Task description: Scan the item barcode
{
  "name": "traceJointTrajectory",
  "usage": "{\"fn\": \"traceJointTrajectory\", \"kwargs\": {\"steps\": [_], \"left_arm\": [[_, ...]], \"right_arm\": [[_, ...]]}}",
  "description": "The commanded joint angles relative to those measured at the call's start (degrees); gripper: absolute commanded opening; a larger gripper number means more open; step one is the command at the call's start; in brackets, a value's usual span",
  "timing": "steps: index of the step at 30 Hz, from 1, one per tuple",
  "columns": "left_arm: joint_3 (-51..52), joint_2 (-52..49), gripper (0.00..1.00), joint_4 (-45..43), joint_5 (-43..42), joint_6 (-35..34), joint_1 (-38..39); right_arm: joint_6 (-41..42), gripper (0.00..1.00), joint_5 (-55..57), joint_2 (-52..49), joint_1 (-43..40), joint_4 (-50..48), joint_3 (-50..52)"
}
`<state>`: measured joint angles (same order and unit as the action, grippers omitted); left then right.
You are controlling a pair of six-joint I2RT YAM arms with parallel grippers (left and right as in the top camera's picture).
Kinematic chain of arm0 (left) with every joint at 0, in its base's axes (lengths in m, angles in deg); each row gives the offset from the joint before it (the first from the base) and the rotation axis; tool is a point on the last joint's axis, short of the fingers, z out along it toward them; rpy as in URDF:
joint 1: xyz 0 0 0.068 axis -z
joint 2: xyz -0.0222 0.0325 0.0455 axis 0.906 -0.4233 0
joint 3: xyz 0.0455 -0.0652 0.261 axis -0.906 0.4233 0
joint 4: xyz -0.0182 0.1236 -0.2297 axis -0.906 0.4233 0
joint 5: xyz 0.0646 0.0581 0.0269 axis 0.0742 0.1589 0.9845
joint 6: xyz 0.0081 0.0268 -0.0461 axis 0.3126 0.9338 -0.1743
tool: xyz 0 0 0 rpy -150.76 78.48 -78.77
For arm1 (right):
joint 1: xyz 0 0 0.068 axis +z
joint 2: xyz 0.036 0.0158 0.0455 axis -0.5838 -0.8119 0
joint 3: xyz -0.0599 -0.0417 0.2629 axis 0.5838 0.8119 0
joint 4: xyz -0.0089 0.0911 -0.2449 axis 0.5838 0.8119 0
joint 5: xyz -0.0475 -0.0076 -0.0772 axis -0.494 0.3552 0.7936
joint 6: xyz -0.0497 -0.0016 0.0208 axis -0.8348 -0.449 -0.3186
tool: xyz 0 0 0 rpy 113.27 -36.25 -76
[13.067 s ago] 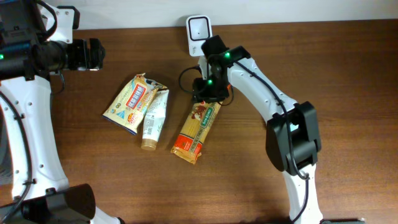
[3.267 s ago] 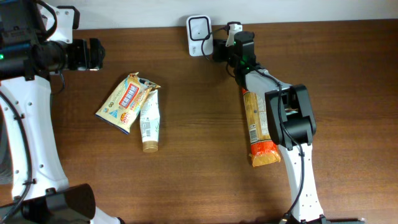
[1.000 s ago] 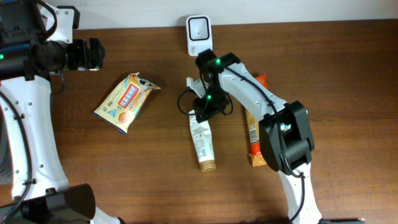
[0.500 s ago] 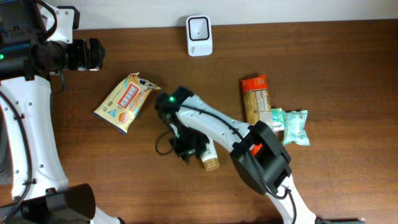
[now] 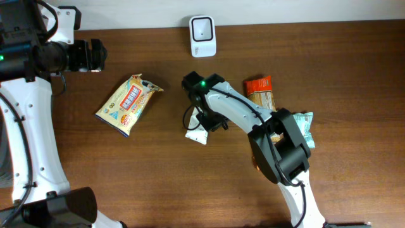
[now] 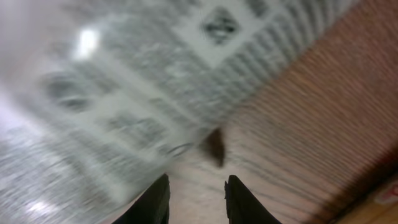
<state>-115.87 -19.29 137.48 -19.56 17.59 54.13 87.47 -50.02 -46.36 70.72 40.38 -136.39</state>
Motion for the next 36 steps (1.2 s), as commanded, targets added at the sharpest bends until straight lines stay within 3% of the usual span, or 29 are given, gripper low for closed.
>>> {"fn": "traceJointTrajectory", "kwargs": {"steps": [1,6,8,11,20,36], "left_arm": [[-0.37,0.28,0.99,-0.04,-0.42,0.94,-0.20],[-0.37,0.28,0.99,-0.04,-0.42,0.92,-0.20],[-0.37,0.28,0.99,-0.04,-0.42,0.92,-0.20],[-0.37,0.28,0.99,-0.04,-0.42,0.94,-0.20],[-0.37,0.28,0.99,-0.04,-0.42,0.94,-0.20],[-0.37,0.28,0.99,-0.04,-0.44,0.92,-0.20]], "right_arm": [[2.36,0.30,-8.07,5.88,-0.28,0.22,-4.68],[19.61,0.36,-15.08,8.59,-2.89,-0.61,-6.23],[19.67,0.38,-21.79,8.59,-4.81,-1.84,-6.23],[20.72,0.37,-21.22,8.46,-5.25,-3.91,-5.95],[23.10,0.04,-18.23,7.82,-5.31,-4.31,-5.03],[24.65,0.04,-16.76,7.80,-5.31,-5.38,-1.75]]}}
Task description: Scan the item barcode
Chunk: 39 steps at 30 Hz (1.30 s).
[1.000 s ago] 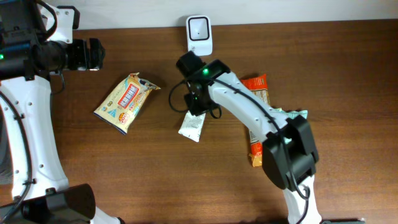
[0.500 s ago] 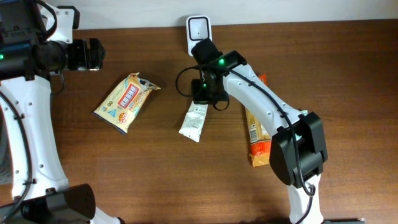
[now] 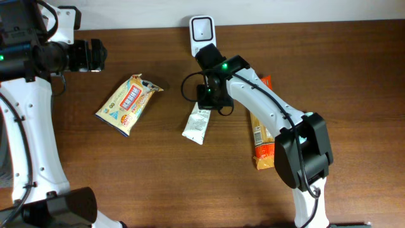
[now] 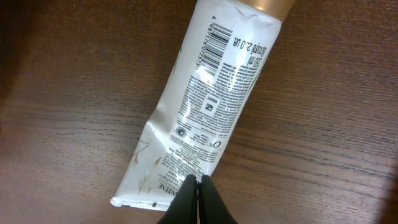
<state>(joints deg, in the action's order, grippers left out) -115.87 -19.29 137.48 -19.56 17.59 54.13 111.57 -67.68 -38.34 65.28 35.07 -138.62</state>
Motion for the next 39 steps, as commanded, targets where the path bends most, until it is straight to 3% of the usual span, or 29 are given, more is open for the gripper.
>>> {"fn": "traceJointTrajectory", "kwargs": {"steps": [1,8,11,15,28,31,32,34,36,39], "left_arm": [[-0.37,0.28,0.99,-0.04,-0.42,0.92,-0.20],[-0.37,0.28,0.99,-0.04,-0.42,0.94,-0.20],[-0.37,0.28,0.99,-0.04,-0.42,0.94,-0.20],[-0.37,0.28,0.99,-0.04,-0.42,0.94,-0.20],[-0.37,0.28,0.99,-0.04,-0.42,0.94,-0.20],[-0.37,0.28,0.99,-0.04,-0.42,0.92,-0.20],[-0.37,0.28,0.99,-0.04,-0.42,0.92,-0.20],[-0.37,0.28,0.99,-0.04,-0.42,0.92,-0.20],[-0.37,0.28,0.99,-0.04,-0.42,0.92,-0.20],[-0.37,0.28,0.99,-0.04,-0.42,0.92,-0.20]], "right_arm": [[1.22,0.04,0.90,-0.22,0.13,-0.09,0.52],[2.47,0.04,0.92,-0.42,0.20,-5.29,2.23],[2.43,0.04,1.14,-0.81,0.85,-13.79,8.22],[2.45,0.04,2.21,-2.01,0.85,-16.87,12.04],[3.69,0.04,0.92,-5.31,7.85,-16.11,13.84],[-3.17,0.04,-4.09,-1.77,5.86,-16.44,9.16],[-2.78,0.06,-5.05,1.75,4.22,-14.88,6.36],[-2.56,0.36,-9.14,7.67,-1.09,-11.85,5.53],[-3.85,0.51,-14.62,8.02,-6.71,-7.52,5.88],[-7.32,0.56,-26.64,3.23,-9.81,-12.61,13.64]]}}
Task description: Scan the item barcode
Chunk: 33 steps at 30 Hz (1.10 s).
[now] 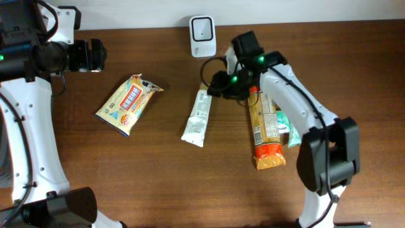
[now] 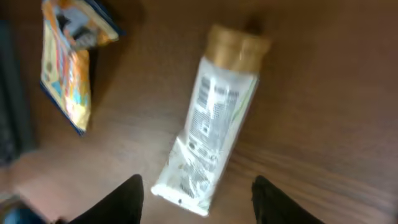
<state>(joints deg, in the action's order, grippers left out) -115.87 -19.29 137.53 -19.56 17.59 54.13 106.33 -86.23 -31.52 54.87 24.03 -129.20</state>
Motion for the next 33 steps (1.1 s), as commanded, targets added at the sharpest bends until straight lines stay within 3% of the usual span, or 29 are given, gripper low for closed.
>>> {"fn": "traceJointTrajectory", "kwargs": {"steps": [1,8,10,12,14,16,19,23,33], "left_arm": [[-0.37,0.28,0.99,-0.09,-0.42,0.92,-0.20],[-0.37,0.28,0.99,-0.09,-0.44,0.92,-0.20],[-0.37,0.28,0.99,-0.09,-0.44,0.94,-0.20],[-0.37,0.28,0.99,-0.09,-0.42,0.94,-0.20],[-0.37,0.28,0.99,-0.09,-0.42,0.92,-0.20],[-0.37,0.28,0.99,-0.09,-0.42,0.94,-0.20],[-0.37,0.28,0.99,-0.09,-0.42,0.94,-0.20],[-0.37,0.28,0.99,-0.09,-0.42,0.94,-0.20],[-0.37,0.28,0.99,-0.09,-0.42,0.94,-0.20]], "right_arm": [[-2.03,0.55,-11.08,-4.74,0.66,-6.99,7.96],[10.80,0.38,-11.17,-6.10,2.80,-37.00,27.19],[11.78,0.08,-9.49,-6.69,4.02,-37.77,27.23],[11.74,0.04,-9.51,-6.12,3.28,-37.94,26.58],[7.87,0.04,-9.27,-3.13,2.45,-35.17,24.76],[-2.82,0.04,0.17,0.17,3.69,-13.18,12.31],[-11.15,0.04,13.16,0.15,6.03,4.59,0.28],[-31.80,0.04,10.51,-1.51,9.01,9.75,-1.51],[-38.93,0.04,9.68,-7.96,10.19,8.87,-1.36]]}}
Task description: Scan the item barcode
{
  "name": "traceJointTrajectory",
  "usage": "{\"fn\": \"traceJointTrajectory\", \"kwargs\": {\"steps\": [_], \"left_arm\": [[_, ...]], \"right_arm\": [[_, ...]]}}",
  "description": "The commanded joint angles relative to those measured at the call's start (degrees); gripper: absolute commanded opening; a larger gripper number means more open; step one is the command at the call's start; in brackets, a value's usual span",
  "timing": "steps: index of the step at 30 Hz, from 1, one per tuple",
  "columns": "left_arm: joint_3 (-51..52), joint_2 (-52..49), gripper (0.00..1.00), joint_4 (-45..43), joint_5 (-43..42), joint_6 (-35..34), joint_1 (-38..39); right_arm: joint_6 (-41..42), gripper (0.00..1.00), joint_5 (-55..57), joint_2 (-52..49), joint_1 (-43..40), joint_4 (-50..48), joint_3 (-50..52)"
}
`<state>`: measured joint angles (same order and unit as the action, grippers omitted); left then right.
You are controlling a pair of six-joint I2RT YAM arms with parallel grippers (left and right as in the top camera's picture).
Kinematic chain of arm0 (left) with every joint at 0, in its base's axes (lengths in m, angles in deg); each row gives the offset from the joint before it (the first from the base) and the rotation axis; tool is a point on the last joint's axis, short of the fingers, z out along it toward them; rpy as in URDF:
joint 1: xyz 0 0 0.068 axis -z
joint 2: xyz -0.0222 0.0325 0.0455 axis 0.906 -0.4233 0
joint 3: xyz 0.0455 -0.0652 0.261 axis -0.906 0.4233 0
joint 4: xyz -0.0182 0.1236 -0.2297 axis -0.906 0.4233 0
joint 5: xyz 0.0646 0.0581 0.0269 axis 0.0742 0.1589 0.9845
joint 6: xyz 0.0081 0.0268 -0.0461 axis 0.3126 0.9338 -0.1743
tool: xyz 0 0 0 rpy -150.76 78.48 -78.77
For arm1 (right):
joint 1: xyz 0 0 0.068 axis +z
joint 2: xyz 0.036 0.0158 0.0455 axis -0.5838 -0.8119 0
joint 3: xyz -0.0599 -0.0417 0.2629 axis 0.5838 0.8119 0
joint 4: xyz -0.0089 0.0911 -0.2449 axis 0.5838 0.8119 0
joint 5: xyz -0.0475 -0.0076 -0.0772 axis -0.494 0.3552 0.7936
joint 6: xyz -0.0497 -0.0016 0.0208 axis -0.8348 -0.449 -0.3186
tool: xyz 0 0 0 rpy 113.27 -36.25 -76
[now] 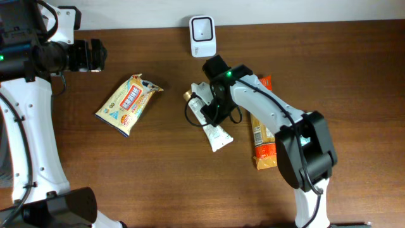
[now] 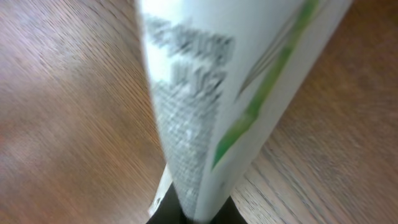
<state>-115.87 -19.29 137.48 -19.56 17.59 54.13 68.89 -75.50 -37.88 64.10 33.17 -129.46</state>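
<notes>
The white tube with grey print and a green stripe lies slanted at the table's middle, its gold cap to the upper left and its flat end to the lower right. My right gripper is shut on its middle. In the right wrist view the tube stands edge-on between the black fingers, the gripper pinching it just above the wood. The white barcode scanner stands at the table's back edge, behind the tube. My left gripper hangs far left, away from everything.
A yellow snack bag lies left of the tube. A long orange packet lies to the right, partly under my right arm. The table's back edge runs just behind the scanner.
My right gripper was open and raised to the right of the tube, near the scanner. Now it is shut on the tube, which has turned, cap to the upper left.
At first my right gripper was open and low at the tube. Then its fingers were shut over the tube's flat end. Then it was open and higher, the tube lying cap toward the scanner. Now it grips the turned tube. The left arm stayed put.
</notes>
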Motion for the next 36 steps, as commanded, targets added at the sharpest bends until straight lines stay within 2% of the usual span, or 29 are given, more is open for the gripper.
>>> {"fn": "traceJointTrajectory", "kwargs": {"steps": [1,2,3,6,8,12,16,17,18,19,21,24,29,31,33,34,36], "left_arm": [[-0.37,0.28,0.99,-0.04,-0.42,0.92,-0.20],[-0.37,0.28,0.99,-0.04,-0.42,0.94,-0.20],[-0.37,0.28,0.99,-0.04,-0.42,0.92,-0.20],[-0.37,0.28,0.99,-0.04,-0.42,0.94,-0.20],[-0.37,0.28,0.99,-0.04,-0.44,0.92,-0.20],[-0.37,0.28,0.99,-0.04,-0.42,0.92,-0.20],[-0.37,0.28,0.99,-0.04,-0.42,0.94,-0.20],[-0.37,0.28,0.99,-0.04,-0.42,0.94,-0.20],[-0.37,0.28,0.99,-0.04,-0.42,0.94,-0.20],[-0.37,0.28,0.99,-0.04,-0.42,0.94,-0.20],[-0.37,0.28,0.99,-0.04,-0.44,0.94,-0.20],[-0.37,0.28,0.99,-0.04,-0.44,0.92,-0.20],[-0.37,0.28,0.99,-0.04,-0.44,0.92,-0.20],[-0.37,0.28,0.99,-0.04,-0.42,0.94,-0.20],[-0.37,0.28,0.99,-0.04,-0.42,0.94,-0.20],[-0.37,0.28,0.99,-0.04,-0.42,0.92,-0.20],[-0.37,0.28,0.99,-0.04,-0.42,0.92,-0.20]], "right_arm": [[-1.40,0.09,-2.47,-2.12,0.79,-0.70,-1.09],[0.31,0.25,-2.73,-2.21,0.09,-1.33,-1.09],[2.75,0.30,-2.86,-2.21,-0.83,-1.97,-1.09],[3.30,0.33,-9.73,-2.23,-4.76,-1.73,-1.09],[3.28,0.39,-13.44,-2.67,-8.15,-0.59,-0.70],[3.04,0.40,-17.27,-5.90,-10.05,-1.57,3.91],[2.84,0.38,-24.83,-6.14,-11.52,-5.25,10.49],[2.91,0.33,-26.12,-6.14,-11.47,-5.62,11.04],[4.24,0.16,-26.23,-6.14,-11.47,-5.90,11.10],[8.28,0.04,-26.29,-6.14,-11.54,-7.21,11.10],[12.83,0.04,-27.15,-5.62,-11.56,-9.16,10.69],[12.98,0.04,-29.51,0.31,-11.54,-9.03,7.37],[11.63,0.04,-30.32,23.96,-11.54,-10.86,3.23],[11.65,0.04,-30.16,29.90,-11.54,-12.68,3.23],[11.67,0.04,-27.91,31.08,-11.43,-14.23,3.23],[11.91,0.04,-23.39,30.69,-11.02,-15.80,3.23],[17.22,0.04,2.49,29.27,-7.58,-22.69,3.26]]}}
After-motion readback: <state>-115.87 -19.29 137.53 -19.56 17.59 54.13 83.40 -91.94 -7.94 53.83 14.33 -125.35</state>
